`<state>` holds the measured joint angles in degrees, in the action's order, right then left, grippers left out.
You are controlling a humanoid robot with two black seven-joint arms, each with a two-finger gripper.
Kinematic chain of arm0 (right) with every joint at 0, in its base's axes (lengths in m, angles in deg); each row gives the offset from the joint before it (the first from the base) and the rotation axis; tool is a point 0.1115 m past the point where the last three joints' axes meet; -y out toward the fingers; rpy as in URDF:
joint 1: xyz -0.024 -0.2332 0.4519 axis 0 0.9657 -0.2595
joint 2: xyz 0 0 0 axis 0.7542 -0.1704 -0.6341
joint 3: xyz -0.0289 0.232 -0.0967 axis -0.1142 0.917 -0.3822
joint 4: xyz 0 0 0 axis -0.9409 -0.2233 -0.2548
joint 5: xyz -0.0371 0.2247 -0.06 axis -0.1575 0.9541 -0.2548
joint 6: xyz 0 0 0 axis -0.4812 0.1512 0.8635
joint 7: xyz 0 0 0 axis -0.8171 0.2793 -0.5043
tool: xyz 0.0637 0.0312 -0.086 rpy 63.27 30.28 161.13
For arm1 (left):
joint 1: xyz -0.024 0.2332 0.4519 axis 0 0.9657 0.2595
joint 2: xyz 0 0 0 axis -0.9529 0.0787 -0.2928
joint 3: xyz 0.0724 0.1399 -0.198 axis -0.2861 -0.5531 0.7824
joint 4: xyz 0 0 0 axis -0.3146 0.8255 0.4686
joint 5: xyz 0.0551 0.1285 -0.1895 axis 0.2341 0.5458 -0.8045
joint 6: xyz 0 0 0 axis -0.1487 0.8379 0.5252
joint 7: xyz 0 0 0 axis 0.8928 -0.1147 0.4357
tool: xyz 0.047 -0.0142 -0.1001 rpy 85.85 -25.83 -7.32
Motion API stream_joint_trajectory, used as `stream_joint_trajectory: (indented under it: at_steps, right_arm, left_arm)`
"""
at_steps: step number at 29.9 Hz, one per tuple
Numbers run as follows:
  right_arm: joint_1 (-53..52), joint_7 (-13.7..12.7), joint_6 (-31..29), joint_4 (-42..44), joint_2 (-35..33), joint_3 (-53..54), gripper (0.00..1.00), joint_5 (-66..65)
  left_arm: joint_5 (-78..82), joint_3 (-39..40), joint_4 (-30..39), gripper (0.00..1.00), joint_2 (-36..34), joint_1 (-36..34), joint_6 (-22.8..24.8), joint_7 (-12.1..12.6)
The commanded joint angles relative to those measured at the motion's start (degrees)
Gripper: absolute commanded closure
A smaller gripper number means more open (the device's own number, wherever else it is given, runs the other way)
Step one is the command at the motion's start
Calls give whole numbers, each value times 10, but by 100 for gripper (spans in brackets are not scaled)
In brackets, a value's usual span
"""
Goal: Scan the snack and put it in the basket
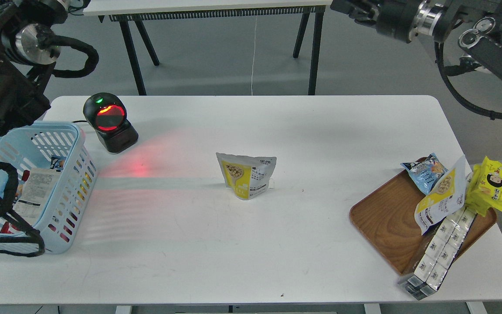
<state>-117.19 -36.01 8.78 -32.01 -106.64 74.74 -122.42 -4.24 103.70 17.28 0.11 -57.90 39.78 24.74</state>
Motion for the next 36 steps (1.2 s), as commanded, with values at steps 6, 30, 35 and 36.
stream_joint_trajectory:
  at_steps: [6,30,35,36]
  right_arm:
    - [34,0,0,22,-7,13,1,247]
    - [181,0,-52,42,17,233,1,554]
    - [191,0,-52,42,23,243,1,573]
    - [193,0,-52,42,23,245,1,579]
  left_arm:
    - [144,-16,71,0,-21,-29,0,1]
    - [709,-17,557,0,-152,27,0,3]
    - [814,-17,583,0,-143,32,0,2]
    - [828,-18,591,0,-140,34,0,3]
